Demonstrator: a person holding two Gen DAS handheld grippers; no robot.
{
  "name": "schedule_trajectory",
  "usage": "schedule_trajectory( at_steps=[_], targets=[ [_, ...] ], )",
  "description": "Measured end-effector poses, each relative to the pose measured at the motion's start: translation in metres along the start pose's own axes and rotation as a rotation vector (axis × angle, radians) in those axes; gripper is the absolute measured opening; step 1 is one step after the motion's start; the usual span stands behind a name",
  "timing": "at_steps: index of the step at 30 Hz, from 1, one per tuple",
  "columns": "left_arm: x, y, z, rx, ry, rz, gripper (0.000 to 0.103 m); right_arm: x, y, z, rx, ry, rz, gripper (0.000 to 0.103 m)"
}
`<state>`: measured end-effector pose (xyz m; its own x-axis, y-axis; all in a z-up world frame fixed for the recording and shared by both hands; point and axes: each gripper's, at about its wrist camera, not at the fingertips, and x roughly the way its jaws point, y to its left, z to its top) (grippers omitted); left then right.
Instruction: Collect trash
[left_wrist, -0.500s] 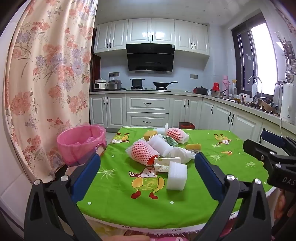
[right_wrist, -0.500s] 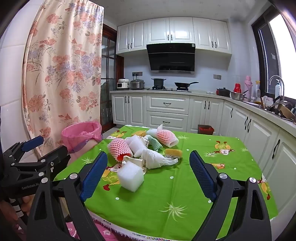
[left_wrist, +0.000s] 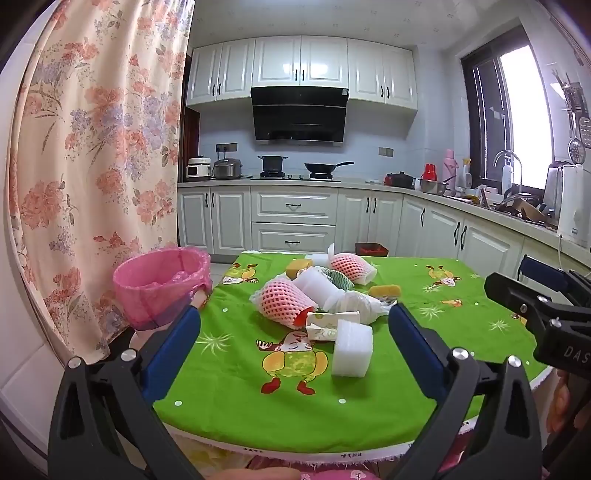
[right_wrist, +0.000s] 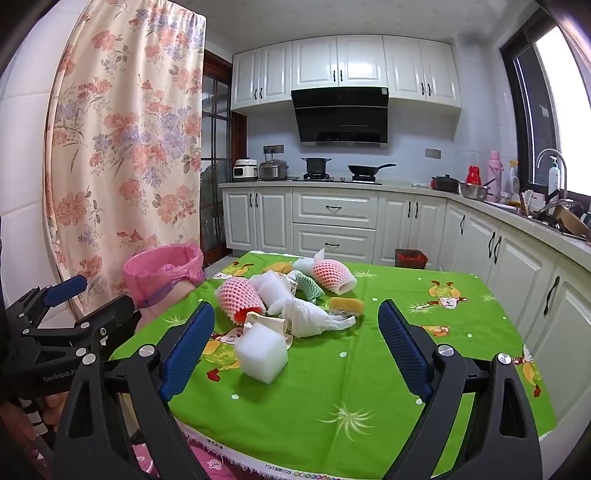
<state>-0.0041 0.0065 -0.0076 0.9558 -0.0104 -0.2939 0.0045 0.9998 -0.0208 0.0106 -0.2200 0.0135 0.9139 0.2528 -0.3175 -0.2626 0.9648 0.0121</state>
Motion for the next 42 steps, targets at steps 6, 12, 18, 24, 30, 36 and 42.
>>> schedule_trajectory(
  at_steps=[6,12,18,24,30,36,42],
  targets=[
    [0.002,-0.002,0.005,-0.010,0.005,-0.013,0.099,0.001,-0.003,-0.004,0.005,0.003,0.005,0.085],
    [-0.001,-0.005,0.009,-0.007,-0.001,-0.014,0.099,0.008,-0.001,-0.009,-0.003,0.014,0.001,0.085],
    [-0.001,-0.006,0.007,-0.004,0.008,-0.016,0.099,0.009,0.001,-0.011,-0.006,0.016,0.002,0.085],
    [-0.001,-0.006,0.008,-0.006,0.011,-0.015,0.099,0.011,0.000,-0.011,0.008,0.026,0.002,0.085],
    [-0.001,-0.006,0.008,-0.007,0.011,-0.015,0.099,0.012,-0.003,-0.013,0.017,0.026,0.005,0.085],
    [-0.001,-0.006,0.008,-0.007,0.011,-0.015,0.099,0.012,-0.003,-0.014,0.019,0.028,0.006,0.085],
    [0.000,-0.007,0.004,-0.011,0.019,-0.012,0.099,0.013,-0.004,-0.013,0.022,0.027,0.003,0.085]
  ],
)
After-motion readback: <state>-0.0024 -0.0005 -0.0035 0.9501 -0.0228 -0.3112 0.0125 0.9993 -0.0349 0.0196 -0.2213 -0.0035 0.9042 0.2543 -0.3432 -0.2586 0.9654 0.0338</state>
